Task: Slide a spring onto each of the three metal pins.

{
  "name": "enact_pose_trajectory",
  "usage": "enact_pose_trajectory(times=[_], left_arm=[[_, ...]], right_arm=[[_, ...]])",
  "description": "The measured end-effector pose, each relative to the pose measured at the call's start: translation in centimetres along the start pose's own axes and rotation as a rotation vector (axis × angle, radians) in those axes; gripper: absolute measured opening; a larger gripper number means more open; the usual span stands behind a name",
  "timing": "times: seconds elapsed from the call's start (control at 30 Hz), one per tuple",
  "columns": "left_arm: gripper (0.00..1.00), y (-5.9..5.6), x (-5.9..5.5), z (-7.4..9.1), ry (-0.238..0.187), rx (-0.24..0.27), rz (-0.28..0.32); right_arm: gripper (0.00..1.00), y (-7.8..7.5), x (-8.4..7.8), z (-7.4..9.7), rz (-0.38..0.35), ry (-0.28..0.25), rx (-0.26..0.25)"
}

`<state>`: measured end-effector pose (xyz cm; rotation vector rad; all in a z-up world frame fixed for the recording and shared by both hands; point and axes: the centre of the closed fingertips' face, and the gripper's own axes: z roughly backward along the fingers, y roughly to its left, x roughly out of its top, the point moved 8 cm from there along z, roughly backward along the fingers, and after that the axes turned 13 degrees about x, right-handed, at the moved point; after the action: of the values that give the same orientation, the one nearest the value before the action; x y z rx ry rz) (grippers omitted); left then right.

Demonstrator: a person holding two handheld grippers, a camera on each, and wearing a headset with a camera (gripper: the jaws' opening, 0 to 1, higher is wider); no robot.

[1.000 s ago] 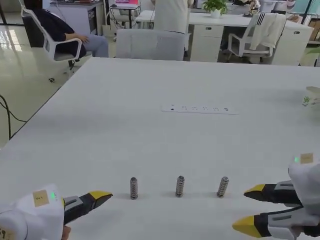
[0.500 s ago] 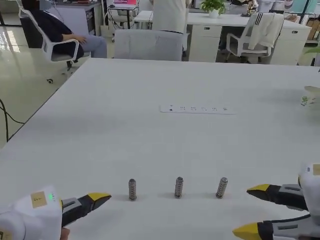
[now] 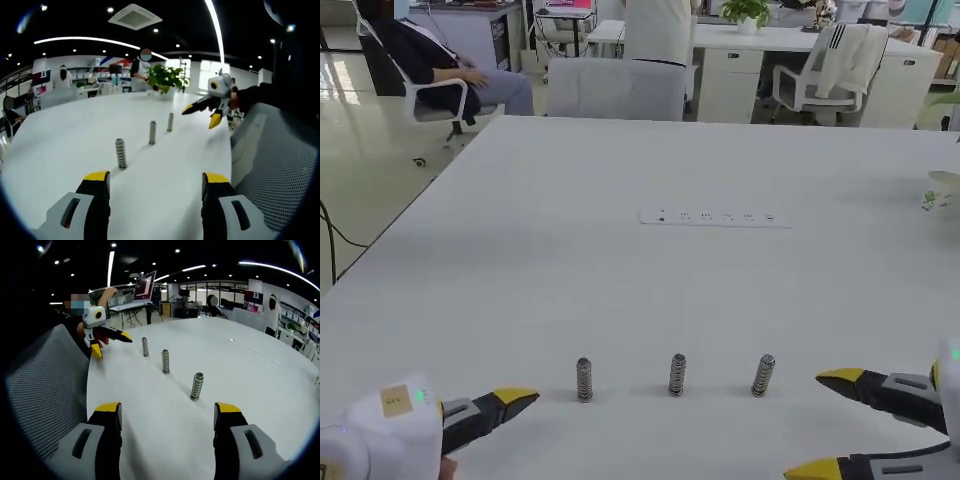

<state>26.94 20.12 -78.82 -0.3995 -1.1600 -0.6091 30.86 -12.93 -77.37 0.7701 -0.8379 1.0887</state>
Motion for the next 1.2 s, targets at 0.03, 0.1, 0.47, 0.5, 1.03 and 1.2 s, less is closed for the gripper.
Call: enact_pose_trajectory(times=[0.03,0.1,0.47,0.5,1.03,1.2], left_arm=[[0.71,0.07,-0.02,-0.01,0.0,0.001,0.0],[0.71,0.13,-0.02,-0.01,-0.001,0.003,0.003],[0.71,0.29,0.04,-0.24,-0.004,0.007,0.012],[0.71,0.31,0.04,-0.27,-0.004,0.008,0.014],[0.71,0.88,0.25,-0.2,-0.018,0.023,0.016],[0.71,0.97,0.27,-0.21,-0.02,0.026,0.014]], right_arm=[[0.75,-0.02,0.1,0.04,0.014,-0.005,-0.005],[0.76,0.0,0.33,0.08,0.03,-0.021,-0.009],[0.8,-0.35,0.05,0.15,0.017,-0.039,-0.035],[0.8,-0.35,0.07,0.15,0.016,-0.041,-0.035],[0.8,-0.45,0.14,0.16,0.001,-0.043,-0.048],[0.79,-0.45,0.12,0.19,-0.005,-0.04,-0.051]])
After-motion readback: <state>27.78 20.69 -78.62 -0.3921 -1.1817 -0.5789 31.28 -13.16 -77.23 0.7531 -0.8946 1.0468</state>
